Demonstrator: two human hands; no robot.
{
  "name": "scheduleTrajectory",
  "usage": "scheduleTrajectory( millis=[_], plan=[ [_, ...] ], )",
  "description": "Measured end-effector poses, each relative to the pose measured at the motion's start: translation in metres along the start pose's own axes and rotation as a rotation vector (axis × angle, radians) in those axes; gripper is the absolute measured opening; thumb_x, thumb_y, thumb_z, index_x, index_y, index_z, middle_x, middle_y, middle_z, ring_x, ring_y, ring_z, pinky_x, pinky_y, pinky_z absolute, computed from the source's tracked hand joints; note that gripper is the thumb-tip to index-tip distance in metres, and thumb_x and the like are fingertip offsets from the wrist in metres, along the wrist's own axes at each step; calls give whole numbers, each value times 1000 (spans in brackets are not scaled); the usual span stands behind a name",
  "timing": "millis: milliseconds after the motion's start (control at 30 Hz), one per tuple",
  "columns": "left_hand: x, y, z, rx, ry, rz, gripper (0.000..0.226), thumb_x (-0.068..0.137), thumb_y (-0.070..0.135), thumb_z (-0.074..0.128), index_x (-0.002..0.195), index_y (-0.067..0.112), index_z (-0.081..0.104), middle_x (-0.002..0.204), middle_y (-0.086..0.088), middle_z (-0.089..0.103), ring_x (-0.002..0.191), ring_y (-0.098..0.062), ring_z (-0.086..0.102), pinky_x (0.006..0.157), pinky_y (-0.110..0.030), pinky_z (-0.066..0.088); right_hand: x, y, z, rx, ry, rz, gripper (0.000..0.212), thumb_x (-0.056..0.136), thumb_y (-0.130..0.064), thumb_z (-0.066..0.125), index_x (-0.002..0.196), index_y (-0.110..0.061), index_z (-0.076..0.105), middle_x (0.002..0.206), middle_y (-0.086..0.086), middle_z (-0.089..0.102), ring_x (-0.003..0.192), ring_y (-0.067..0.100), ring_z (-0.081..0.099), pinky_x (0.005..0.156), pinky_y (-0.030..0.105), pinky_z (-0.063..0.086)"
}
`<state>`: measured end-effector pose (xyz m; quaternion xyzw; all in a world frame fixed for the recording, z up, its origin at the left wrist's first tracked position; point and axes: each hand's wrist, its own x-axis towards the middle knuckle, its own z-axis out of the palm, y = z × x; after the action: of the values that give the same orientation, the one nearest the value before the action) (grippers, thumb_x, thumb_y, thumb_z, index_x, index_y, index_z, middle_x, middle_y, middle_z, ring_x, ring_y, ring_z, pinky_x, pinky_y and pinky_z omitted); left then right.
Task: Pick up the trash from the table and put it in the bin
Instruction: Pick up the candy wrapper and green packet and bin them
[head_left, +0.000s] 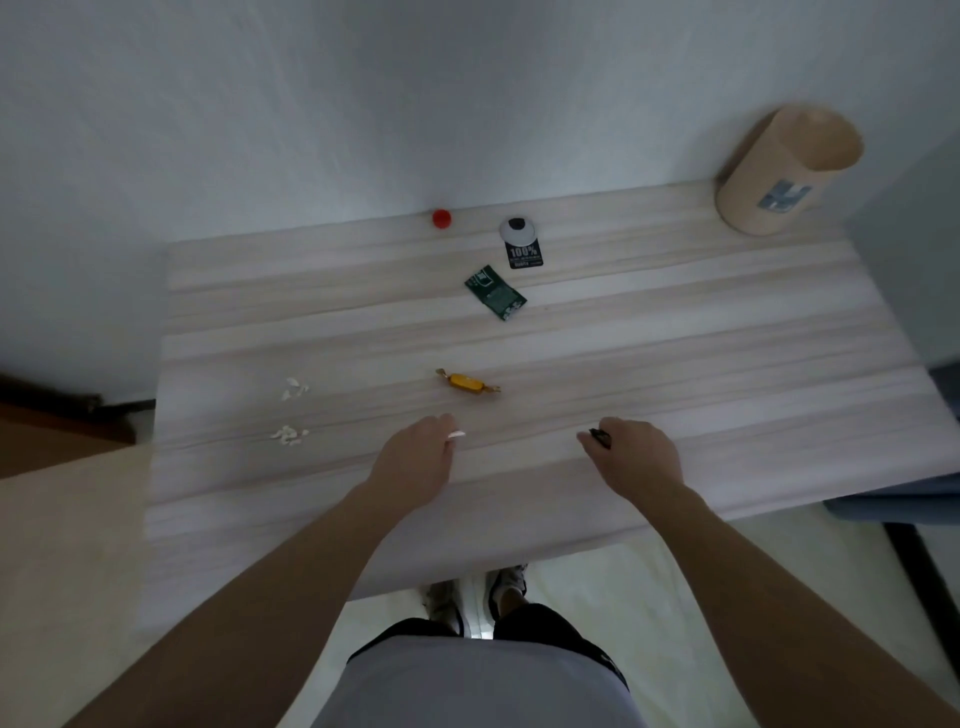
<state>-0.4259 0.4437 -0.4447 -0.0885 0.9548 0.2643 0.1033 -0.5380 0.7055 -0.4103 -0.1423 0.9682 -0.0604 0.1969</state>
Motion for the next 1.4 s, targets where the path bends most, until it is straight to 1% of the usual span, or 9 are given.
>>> scheduleTrajectory(
  millis=[133,300,433,600,700,800,933,1067,1400],
  plan=[
    [1,-1,-14,-8,20,5,12,92,32,49,89,20,53,86,-4,59,80,-27,56,66,-34,41,1,-13,-11,13,35,17,45,92,-51,45,63,-16,46,56,1,51,54,19,51,48,26,35],
    [11,-6,-27,4,-1,5,19,87,38,57,76,23,53,74,2,52,73,-21,50,61,-31,34,6,-26,-20,70,90,35,29,85,-34,50,65,-14,46,57,3,50,56,25,50,50,28,36],
    [25,-5,-32,22,-12,4,26,87,38,60,70,21,50,73,0,48,70,-19,45,61,-31,30,18,-32,-24,73,85,0,17,85,-32,52,89,-21,63,79,4,66,71,26,59,62,30,49],
    [43,1,-32,-62,-12,-3,10,88,26,60,88,16,58,89,-1,49,82,-23,52,68,-31,33,51,-30,-27,109,32,-34,40,86,-35,53,125,-25,54,112,2,65,94,26,63,79,35,52],
    [54,5,-33,-99,-21,-39,24,87,20,63,110,14,59,107,-4,49,86,-25,55,74,-36,45,73,-27,-29,115,-14,-52,48,86,-36,53,133,-26,44,123,3,57,100,27,61,81,37,51],
    [69,6,-29,-79,-25,-62,35,84,19,65,118,19,54,116,-2,45,85,-25,57,74,-38,49,93,-26,-30,104,-47,-77,55,87,-35,53,138,-25,35,133,6,48,105,29,60,80,39,52],
    [87,6,-22,-72,-58,-103,44,81,20,67,123,22,52,123,-2,42,90,-25,59,76,-37,50,121,-32,-35,108,-63,-121,60,88,-32,56,141,-21,30,134,10,42,100,32,59,73,37,48],
    [102,4,-15,-53,-96,-160,48,79,24,71,124,25,52,126,0,42,97,-24,60,78,-37,50,150,-41,-37,114,-89,-174,63,87,-31,58,142,-20,29,137,12,39,102,35,59,78,39,49],
    [140,-15,-12,-17,-145,-178,30,84,31,66,113,33,60,111,5,52,94,-20,60,77,-33,47,226,-75,-32,87,-139,-360,68,86,-31,60,144,-27,26,135,10,36,99,34,59,81,43,53]
  ],
)
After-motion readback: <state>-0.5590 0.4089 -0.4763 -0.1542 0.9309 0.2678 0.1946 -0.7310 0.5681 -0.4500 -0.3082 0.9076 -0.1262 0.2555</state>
